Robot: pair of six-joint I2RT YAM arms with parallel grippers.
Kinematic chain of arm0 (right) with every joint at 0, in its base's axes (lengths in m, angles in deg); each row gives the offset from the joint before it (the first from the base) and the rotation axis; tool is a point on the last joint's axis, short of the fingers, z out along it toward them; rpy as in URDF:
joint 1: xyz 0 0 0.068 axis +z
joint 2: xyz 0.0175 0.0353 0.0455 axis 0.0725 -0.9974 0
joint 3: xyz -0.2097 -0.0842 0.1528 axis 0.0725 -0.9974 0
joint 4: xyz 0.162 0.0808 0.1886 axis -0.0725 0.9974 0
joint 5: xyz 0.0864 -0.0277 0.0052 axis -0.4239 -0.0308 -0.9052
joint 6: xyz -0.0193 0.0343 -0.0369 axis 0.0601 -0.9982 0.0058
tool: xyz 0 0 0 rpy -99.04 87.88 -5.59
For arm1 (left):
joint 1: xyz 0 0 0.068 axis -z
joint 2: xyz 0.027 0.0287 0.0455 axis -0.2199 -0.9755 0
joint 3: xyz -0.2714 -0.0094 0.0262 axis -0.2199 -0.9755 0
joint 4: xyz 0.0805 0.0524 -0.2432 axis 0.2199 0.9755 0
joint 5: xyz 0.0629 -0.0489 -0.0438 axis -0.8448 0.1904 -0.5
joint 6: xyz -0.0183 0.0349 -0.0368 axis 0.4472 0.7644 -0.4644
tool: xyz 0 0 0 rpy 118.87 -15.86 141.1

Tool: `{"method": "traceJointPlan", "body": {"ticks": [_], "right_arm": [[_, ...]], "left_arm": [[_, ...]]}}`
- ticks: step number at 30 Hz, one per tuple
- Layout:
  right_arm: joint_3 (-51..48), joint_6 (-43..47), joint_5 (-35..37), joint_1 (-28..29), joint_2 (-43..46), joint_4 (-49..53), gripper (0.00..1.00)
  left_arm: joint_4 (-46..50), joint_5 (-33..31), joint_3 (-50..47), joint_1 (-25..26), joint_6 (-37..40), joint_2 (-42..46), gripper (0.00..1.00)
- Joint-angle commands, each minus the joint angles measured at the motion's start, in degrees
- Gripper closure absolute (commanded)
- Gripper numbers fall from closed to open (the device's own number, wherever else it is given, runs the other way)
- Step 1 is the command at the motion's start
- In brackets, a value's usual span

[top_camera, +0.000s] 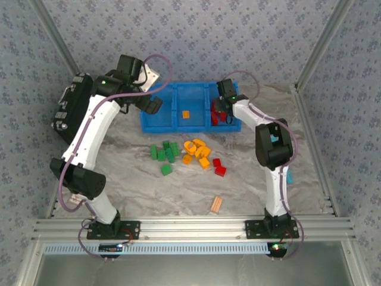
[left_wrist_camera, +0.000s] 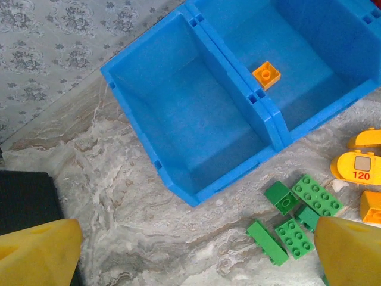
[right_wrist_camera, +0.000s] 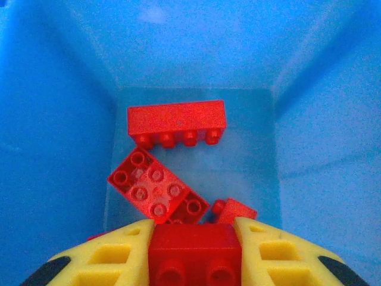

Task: Sort the legos into containers by color
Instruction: Place the lego in the container.

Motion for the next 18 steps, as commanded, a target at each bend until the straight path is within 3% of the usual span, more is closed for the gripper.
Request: {"method": "traceJointPlan", "body": {"ticks": [1,5,10,18], "right_arm": [[3.97,-0.47,-0.69,-1.01,-2.43,1.37,0.67],[5.76,-0.69,-1.56,-1.35,-4.21,2.02,0.63],[5.60,-0.65,-1.73,-1.34,-4.08,2.15,0.48],[3.38,-1.98,-2.76,-0.37,0.47,1.57,0.46]], "left_arm": [[-1.08,-0.95,-0.43,0.29,1.61,2.37,0.00],[-1.08,-1.08,-0.70,0.30,1.88,2.40,0.00],[-1.17,-1.34,-0.90,0.31,1.97,2.44,0.00],[-1.88,-1.32,-2.48,0.69,1.97,4.10,0.00]]}}
